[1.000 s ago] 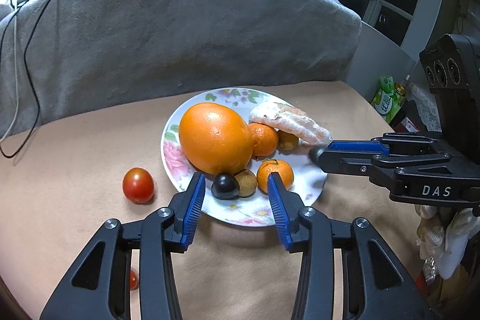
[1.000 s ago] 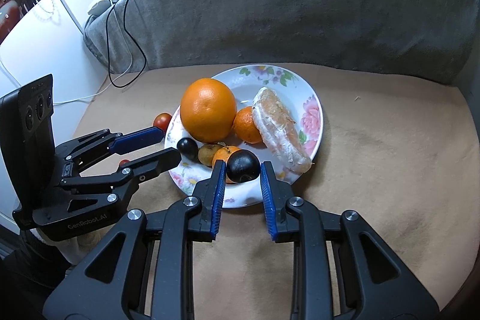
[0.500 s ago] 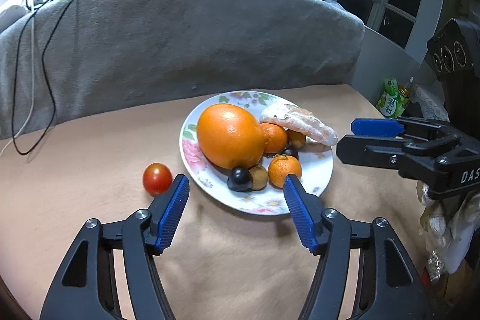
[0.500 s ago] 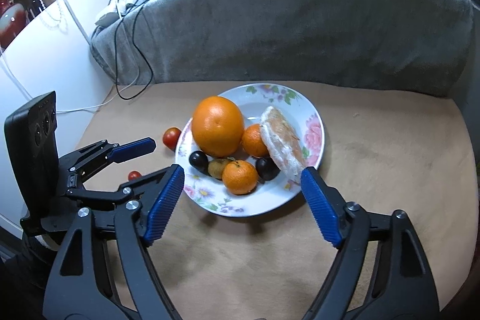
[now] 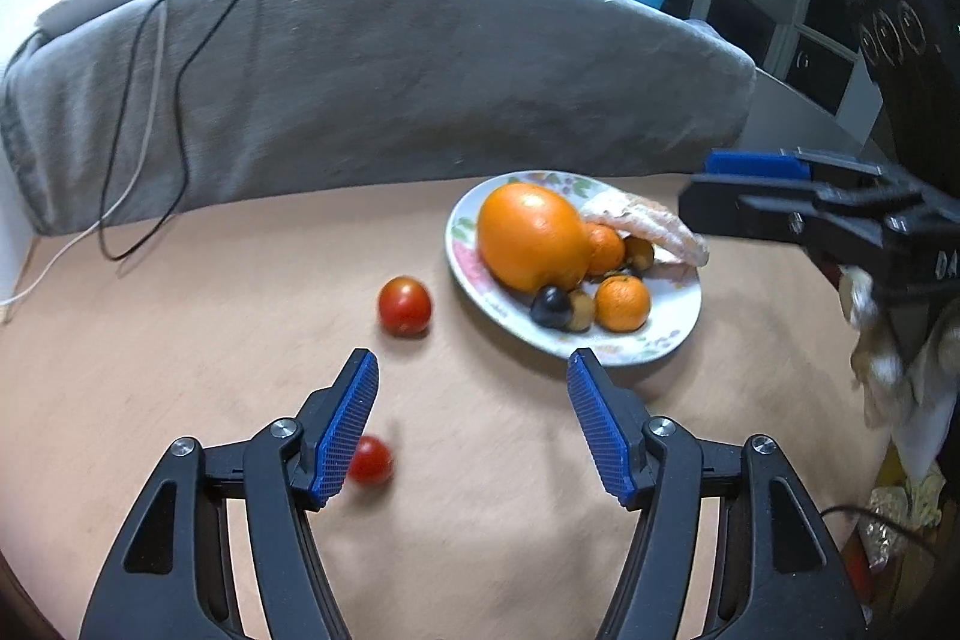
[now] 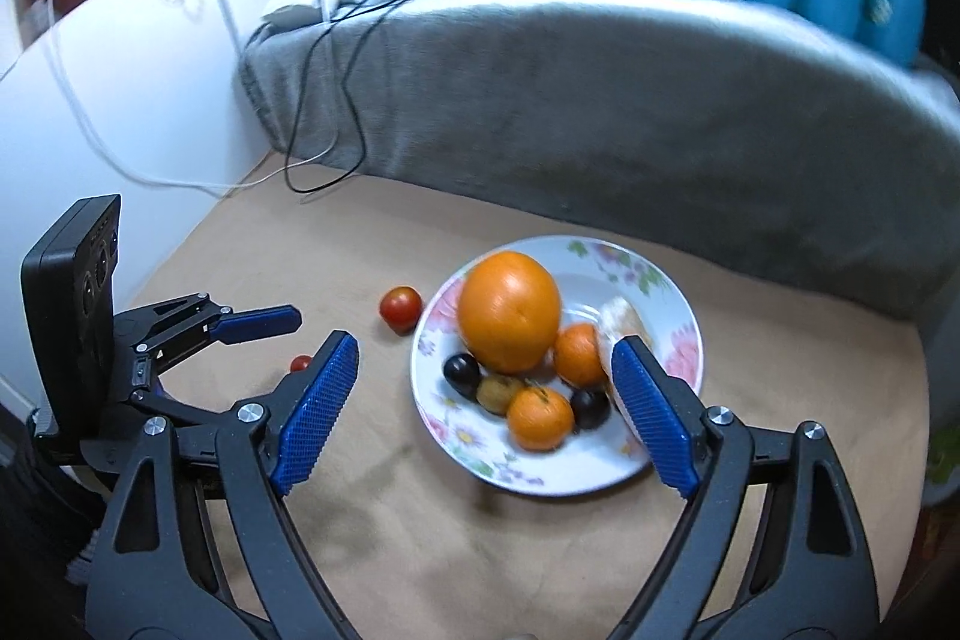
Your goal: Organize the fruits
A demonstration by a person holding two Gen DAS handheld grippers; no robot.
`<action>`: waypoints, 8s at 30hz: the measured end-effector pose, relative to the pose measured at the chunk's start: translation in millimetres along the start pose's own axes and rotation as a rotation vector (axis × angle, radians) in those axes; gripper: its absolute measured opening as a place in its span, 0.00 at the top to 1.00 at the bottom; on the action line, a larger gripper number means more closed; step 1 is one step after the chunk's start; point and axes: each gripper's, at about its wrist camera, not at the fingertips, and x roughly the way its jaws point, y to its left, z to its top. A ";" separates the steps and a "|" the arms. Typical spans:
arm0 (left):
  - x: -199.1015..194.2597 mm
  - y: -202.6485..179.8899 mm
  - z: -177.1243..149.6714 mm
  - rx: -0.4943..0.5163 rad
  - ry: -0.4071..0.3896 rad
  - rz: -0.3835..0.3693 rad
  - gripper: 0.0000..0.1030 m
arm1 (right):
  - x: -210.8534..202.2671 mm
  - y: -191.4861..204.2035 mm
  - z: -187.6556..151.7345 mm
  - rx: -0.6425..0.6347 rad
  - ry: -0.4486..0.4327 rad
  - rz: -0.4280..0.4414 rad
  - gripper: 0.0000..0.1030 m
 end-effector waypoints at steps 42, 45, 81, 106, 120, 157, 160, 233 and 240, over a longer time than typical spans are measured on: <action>21.6 48.1 -31.0 -0.092 0.088 0.013 0.67 | 154.3 79.2 27.9 -0.471 0.336 0.085 0.53; 25.1 48.7 -30.3 -0.094 0.093 0.012 0.68 | 160.2 79.0 27.2 -0.478 0.347 0.079 0.53; 9.4 24.2 -22.1 -0.058 0.056 0.016 0.77 | 142.2 81.1 20.1 -0.428 0.290 0.075 0.66; 0.6 -26.9 2.1 0.041 0.013 -0.038 0.77 | 80.0 32.5 19.2 -0.302 0.193 0.061 0.66; 16.5 -49.0 18.2 0.069 0.008 -0.073 0.77 | 59.6 -5.0 21.1 -0.212 0.149 0.026 0.66; 54.8 -78.8 44.8 0.103 0.024 -0.111 0.77 | 79.1 -76.2 29.4 0.015 0.168 0.070 0.66; 54.7 -79.1 44.7 0.103 0.024 -0.111 0.77 | 80.7 -77.1 30.4 0.016 0.175 0.074 0.66; 10.5 -64.3 47.7 0.085 -0.031 -0.042 0.22 | 28.8 -47.2 19.4 0.023 0.102 -0.007 0.11; -7.6 -56.9 41.1 0.077 -0.040 -0.032 0.22 | 0.9 -34.5 13.5 0.047 0.058 -0.035 0.11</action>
